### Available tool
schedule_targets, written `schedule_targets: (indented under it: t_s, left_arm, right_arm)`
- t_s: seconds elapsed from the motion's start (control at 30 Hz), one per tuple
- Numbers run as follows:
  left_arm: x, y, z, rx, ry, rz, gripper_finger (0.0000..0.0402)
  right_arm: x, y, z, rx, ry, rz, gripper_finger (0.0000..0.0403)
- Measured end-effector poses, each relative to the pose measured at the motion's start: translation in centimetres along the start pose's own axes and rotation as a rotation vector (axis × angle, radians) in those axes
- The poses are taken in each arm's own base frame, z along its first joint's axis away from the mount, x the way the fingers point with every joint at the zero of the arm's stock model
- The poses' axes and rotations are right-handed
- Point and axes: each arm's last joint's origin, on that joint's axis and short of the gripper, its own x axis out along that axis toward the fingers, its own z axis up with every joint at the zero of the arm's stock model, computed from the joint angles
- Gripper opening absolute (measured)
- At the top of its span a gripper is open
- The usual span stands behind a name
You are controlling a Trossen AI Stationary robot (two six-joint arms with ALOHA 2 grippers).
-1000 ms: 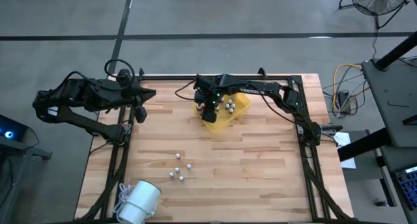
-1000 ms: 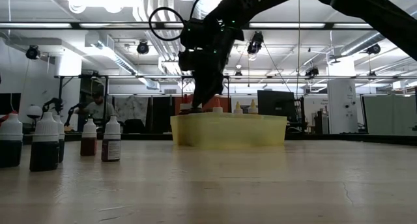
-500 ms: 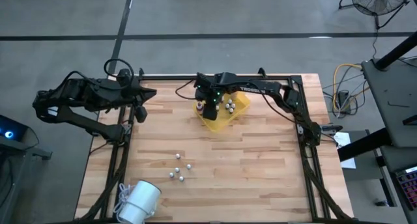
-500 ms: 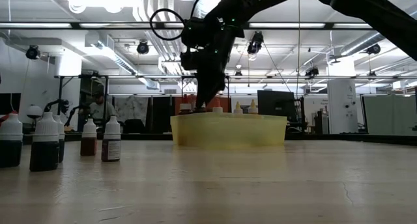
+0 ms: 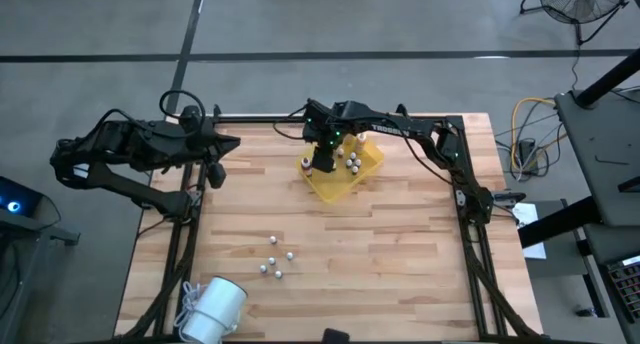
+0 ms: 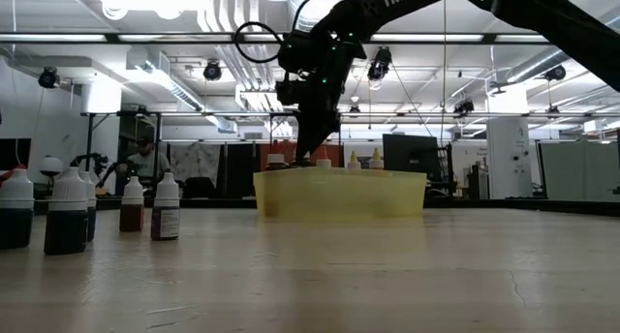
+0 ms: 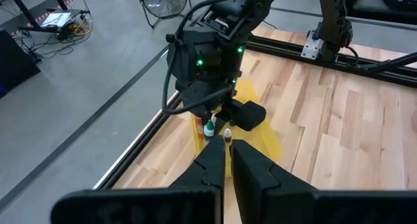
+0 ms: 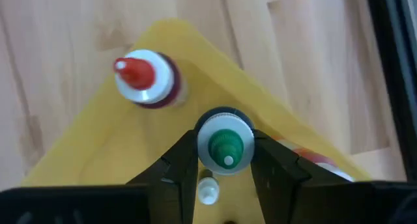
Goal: Pick & Place food coloring
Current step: Adjust the large green food coloring bottle in the yellow bin
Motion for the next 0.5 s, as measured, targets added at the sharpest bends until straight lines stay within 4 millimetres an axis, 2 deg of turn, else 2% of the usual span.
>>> schedule_targets:
  t_s: [0.2, 0.5]
  left_arm:
    - [0.0, 0.0, 0.0, -0.001, 0.000, 0.000, 0.0000]
    - [0.0, 0.0, 0.0, -0.001, -0.001, -0.001, 0.0000]
  right_arm:
    - [-0.1, -1.2, 0.0, 0.025, -0.020, -0.012, 0.0105]
    - [0.0, -1.5, 0.1, 0.040, -0.039, -0.013, 0.0105]
